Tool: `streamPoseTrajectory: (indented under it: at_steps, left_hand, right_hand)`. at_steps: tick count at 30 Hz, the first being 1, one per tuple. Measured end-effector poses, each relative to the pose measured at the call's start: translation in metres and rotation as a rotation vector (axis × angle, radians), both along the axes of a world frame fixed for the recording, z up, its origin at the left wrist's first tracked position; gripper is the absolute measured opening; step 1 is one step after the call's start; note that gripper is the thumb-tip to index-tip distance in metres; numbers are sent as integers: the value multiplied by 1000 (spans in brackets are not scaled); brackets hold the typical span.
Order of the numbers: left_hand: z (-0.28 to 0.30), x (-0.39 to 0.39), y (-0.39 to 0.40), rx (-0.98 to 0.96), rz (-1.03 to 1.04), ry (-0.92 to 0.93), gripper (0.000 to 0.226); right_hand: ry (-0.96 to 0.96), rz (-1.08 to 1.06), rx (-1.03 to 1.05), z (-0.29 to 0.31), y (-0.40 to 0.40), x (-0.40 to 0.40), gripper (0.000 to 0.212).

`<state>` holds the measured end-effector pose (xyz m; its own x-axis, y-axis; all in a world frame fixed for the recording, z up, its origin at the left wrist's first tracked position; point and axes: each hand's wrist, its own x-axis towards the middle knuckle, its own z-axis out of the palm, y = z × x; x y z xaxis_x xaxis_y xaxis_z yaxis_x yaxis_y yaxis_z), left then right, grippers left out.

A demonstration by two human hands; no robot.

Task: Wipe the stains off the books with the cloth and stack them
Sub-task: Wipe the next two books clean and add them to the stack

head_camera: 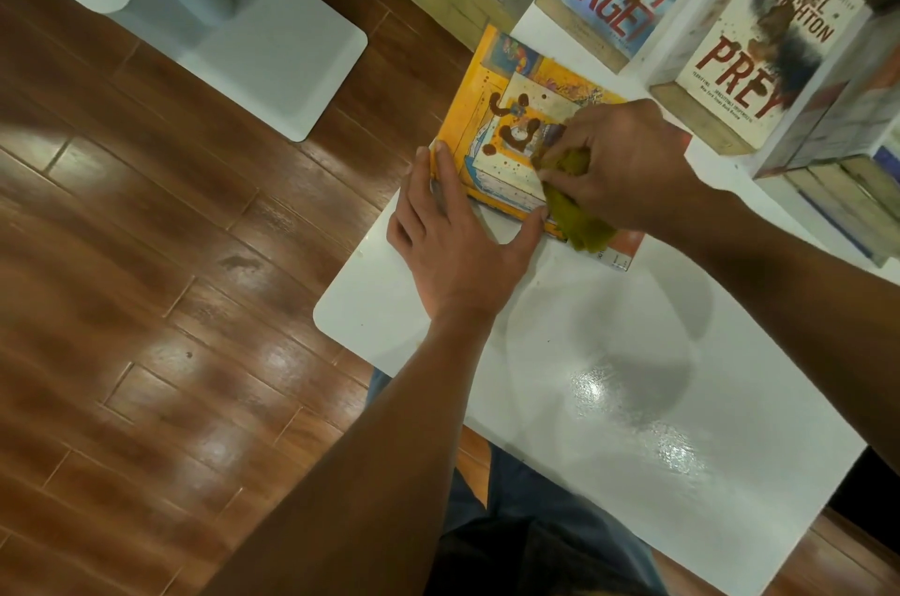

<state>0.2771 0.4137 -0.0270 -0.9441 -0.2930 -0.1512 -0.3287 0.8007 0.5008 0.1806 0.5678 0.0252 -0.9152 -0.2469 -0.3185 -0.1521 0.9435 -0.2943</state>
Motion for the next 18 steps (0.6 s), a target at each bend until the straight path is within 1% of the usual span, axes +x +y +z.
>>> streamPoseTrajectory:
  at_steps: [2, 5, 9, 12, 13, 16, 17, 18]
  left_hand:
    - [-1, 0, -1, -8, 2, 1, 112]
    - [-1, -1, 0, -10, 7, -8, 111]
    - [-1, 1, 2, 1, 2, 0, 111]
    - [0, -1, 2, 6, 6, -6, 111]
    - [1, -1, 2, 4, 5, -7, 111]
    - [-1, 2, 0, -9, -2, 9, 112]
    - [-1, 2, -1, -13, 0, 9, 112]
    - [-1, 2, -1, -15, 3, 4, 112]
  right_hand:
    - [15, 3, 6, 1, 2, -3, 28]
    - [81, -147, 69, -1, 6, -14, 29]
    - [39, -19, 41, -3, 3, -2, 30]
    - [110, -174, 81, -1, 9, -16, 32]
    - [119, -182, 89, -1, 8, -17, 31]
    - [18, -10, 16, -2, 1, -5, 25]
    - [4, -1, 9, -2, 1, -5, 26]
    - [25, -43, 23, -2, 2, -10, 27]
